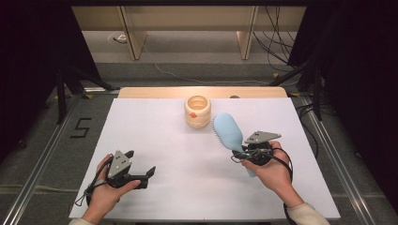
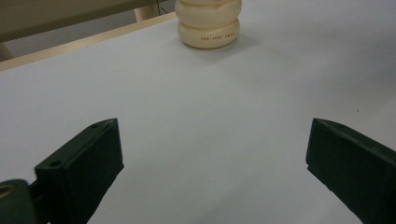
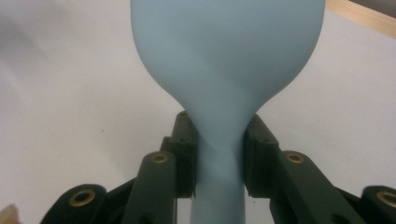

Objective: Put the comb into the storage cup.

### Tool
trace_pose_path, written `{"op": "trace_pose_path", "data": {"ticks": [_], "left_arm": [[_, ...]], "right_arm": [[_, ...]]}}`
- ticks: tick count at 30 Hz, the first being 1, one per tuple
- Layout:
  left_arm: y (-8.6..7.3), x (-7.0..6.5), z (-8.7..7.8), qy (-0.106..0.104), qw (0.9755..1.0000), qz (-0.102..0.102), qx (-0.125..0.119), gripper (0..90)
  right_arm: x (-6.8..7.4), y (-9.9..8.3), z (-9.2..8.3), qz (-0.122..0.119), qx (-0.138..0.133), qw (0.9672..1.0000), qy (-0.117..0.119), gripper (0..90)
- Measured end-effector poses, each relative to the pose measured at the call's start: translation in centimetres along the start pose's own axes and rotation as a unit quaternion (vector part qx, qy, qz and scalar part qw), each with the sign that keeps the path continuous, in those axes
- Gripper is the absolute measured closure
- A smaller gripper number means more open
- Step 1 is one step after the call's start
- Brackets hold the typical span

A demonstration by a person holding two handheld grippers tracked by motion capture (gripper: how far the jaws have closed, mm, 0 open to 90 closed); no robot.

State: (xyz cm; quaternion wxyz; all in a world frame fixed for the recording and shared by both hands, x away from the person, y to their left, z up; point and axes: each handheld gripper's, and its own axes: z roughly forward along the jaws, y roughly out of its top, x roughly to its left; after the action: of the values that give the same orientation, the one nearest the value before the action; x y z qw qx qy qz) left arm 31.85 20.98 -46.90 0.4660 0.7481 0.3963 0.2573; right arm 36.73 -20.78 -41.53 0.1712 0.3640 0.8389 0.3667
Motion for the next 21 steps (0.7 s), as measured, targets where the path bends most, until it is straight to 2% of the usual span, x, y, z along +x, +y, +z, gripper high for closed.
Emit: {"op": "trace_pose_path", "data": {"ticks": [21], "left_arm": [[0.0, -0.1, 0.0, -0.001, 1.0000, 0.001, 0.000, 3.3]], "right_arm": [[1.2, 0.8, 0.9, -0.004, -0.011, 0.9999, 0.008, 70.4]]}}
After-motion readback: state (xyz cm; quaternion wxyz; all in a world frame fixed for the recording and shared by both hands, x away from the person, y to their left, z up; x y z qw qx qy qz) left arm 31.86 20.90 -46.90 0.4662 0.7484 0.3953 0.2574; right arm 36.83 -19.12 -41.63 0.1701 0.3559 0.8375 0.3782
